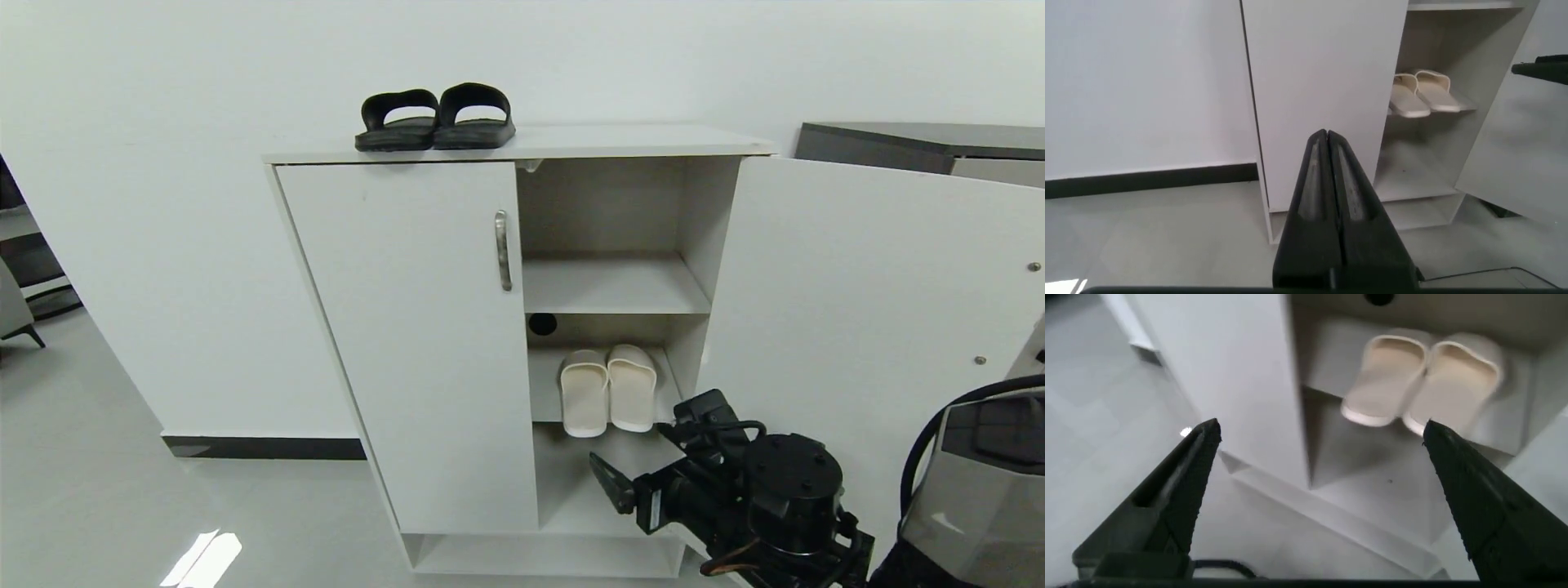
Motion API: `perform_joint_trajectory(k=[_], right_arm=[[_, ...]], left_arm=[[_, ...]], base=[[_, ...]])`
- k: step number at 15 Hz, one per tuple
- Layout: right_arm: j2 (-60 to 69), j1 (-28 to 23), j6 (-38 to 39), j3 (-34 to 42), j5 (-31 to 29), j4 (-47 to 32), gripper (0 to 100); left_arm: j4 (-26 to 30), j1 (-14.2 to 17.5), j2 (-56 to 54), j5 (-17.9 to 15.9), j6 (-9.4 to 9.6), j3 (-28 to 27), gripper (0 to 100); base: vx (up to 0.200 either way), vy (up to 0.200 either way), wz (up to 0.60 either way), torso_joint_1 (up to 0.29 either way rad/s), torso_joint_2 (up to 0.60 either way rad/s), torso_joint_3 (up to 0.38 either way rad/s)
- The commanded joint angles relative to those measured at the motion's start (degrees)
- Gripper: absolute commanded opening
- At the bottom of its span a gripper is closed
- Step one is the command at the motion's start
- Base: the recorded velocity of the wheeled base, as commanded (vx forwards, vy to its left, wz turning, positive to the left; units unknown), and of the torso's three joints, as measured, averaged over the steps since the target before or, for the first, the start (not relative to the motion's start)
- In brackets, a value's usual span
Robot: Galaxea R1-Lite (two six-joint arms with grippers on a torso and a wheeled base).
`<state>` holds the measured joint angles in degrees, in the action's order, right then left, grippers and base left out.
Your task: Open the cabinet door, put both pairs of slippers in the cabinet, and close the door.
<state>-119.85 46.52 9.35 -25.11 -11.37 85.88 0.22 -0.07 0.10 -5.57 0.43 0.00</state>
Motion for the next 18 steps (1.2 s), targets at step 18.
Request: perform_joint_trajectory(k=[18], right_arm=[[5.9,-1.3,3.5,13.6,20.4,4.1,100]], left_arm=[[0.0,0.0,0.1,0.0,-0.08,0.0,0]], base=[[0.0,0.111,0.0,0.001,0.0,0.002]])
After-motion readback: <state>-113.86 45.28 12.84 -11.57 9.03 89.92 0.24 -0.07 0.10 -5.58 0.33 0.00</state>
